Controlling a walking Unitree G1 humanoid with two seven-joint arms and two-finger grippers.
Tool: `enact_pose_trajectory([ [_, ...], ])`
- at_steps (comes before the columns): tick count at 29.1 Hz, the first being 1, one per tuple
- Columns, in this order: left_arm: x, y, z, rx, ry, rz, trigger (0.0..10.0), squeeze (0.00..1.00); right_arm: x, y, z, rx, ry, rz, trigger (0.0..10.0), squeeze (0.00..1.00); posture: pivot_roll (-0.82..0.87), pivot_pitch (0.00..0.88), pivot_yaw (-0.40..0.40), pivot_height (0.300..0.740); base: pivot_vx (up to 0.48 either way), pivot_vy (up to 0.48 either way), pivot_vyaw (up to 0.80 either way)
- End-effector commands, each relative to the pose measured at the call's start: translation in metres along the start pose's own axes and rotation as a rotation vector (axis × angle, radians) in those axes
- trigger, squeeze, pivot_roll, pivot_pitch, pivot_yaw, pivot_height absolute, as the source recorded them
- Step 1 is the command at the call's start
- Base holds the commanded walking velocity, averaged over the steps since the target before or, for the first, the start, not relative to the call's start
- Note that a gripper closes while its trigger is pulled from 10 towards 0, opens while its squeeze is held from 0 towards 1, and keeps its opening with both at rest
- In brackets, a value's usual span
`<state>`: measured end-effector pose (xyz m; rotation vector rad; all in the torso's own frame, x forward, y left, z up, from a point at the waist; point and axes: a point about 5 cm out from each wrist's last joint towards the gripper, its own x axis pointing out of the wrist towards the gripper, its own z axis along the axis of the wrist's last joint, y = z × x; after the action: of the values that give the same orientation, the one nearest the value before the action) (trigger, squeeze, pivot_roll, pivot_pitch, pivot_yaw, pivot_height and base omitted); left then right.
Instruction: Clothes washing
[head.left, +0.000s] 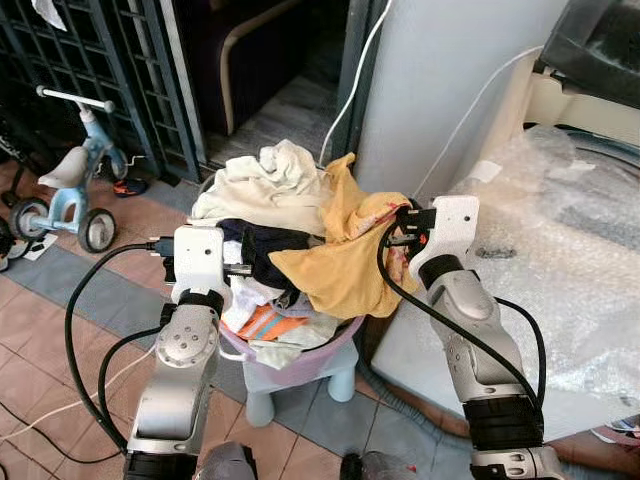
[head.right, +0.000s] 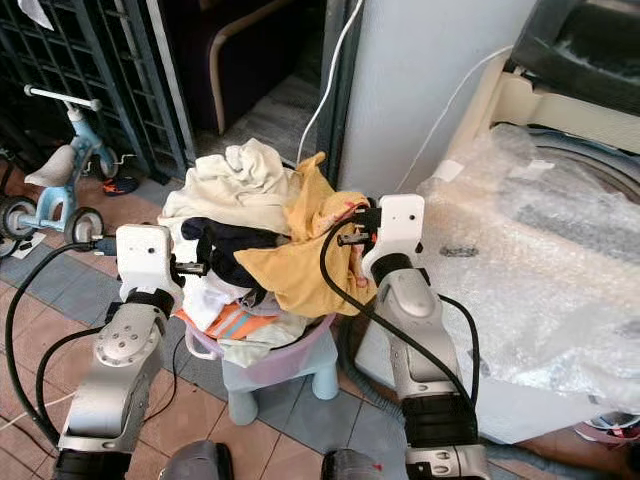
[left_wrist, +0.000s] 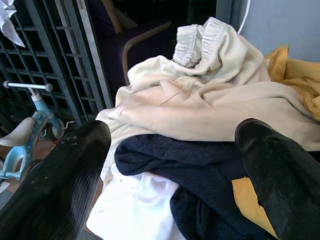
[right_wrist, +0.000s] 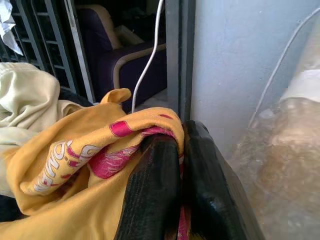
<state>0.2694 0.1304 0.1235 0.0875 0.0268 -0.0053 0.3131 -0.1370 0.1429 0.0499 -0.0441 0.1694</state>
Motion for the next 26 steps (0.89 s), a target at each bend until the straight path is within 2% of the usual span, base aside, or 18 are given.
enact_pose_trajectory([
  [1, 0.000, -0.001, 0.000, 0.024, 0.003, -0.023, 10.0, 0.00, 0.002, -0.002, 0.008, -0.002, -0.039, -0.015, 10.0, 0.00, 0.05, 0.052, -0.008, 0.740, 0.000, 0.000, -0.79],
  [4, 0.000, -0.001, 0.000, 0.018, 0.003, -0.026, 10.0, 0.00, 0.002, -0.001, 0.008, -0.003, -0.042, -0.013, 10.0, 0.00, 0.05, 0.054, -0.010, 0.740, 0.000, 0.000, -0.79],
  [13, 0.000, -0.004, 0.001, 0.010, -0.006, -0.030, 10.0, 0.00, 0.005, 0.003, 0.016, -0.014, -0.084, 0.000, 10.0, 0.00, 0.05, 0.056, -0.010, 0.740, 0.000, -0.302, -0.79],
  [19, 0.003, -0.004, 0.005, -0.016, -0.027, -0.026, 10.0, 0.00, 0.016, 0.000, 0.048, -0.097, -0.206, 0.002, 10.0, 0.00, 0.05, 0.063, -0.009, 0.740, 0.000, 0.000, -0.80],
  [24, 0.007, -0.006, 0.012, -0.019, -0.047, -0.032, 10.0, 0.00, 0.021, -0.003, 0.056, -0.127, -0.229, 0.017, 10.0, 0.00, 0.06, 0.080, -0.016, 0.740, 0.000, 0.000, -0.80],
  [26, 0.010, -0.007, 0.018, -0.012, -0.069, -0.016, 10.0, 0.00, 0.026, -0.004, 0.058, -0.115, -0.217, 0.031, 10.0, 0.00, 0.06, 0.112, -0.029, 0.740, 0.000, 0.000, 0.00],
])
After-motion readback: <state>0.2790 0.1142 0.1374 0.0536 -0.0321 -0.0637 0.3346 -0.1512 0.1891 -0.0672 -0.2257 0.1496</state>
